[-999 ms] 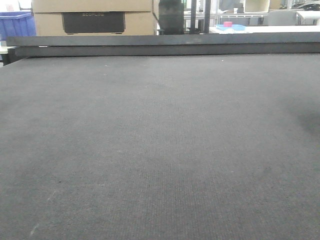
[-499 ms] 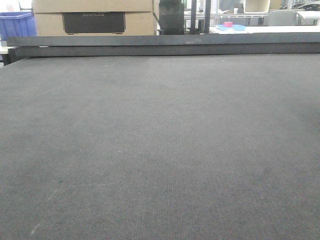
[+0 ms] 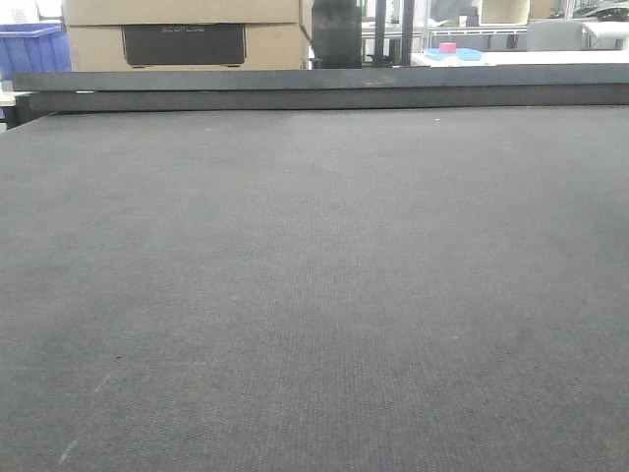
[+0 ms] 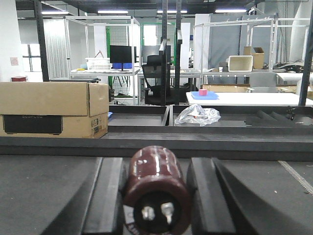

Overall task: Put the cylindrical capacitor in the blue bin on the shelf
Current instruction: 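Lift the orange cylinder and brown capacitor off the table, then drive the base to the steel shelf of blue bins, holding both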

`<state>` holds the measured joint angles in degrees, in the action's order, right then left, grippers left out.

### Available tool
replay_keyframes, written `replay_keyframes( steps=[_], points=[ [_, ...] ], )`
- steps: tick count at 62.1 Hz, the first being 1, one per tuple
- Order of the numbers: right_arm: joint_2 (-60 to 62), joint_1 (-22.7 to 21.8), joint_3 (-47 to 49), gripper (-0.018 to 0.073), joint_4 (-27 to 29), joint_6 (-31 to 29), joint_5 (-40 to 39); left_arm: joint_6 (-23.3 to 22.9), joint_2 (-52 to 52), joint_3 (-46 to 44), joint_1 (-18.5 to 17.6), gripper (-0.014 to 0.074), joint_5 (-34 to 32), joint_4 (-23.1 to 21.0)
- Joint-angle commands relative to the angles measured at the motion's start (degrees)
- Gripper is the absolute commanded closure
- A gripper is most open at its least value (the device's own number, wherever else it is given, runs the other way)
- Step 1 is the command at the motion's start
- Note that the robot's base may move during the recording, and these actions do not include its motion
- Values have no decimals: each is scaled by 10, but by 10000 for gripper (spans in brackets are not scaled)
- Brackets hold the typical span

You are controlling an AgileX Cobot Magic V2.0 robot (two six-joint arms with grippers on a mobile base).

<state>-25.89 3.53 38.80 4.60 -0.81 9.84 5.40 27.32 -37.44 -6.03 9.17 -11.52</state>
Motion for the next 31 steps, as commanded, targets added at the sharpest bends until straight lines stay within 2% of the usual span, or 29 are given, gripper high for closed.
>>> replay_keyframes(
  steps=[1, 31],
  points=[
    [3, 0, -1, 723, -3, -2, -18, 2, -3, 2, 1, 707, -15, -4],
    [3, 0, -1, 723, -3, -2, -18, 2, -3, 2, 1, 707, -15, -4]
  ],
)
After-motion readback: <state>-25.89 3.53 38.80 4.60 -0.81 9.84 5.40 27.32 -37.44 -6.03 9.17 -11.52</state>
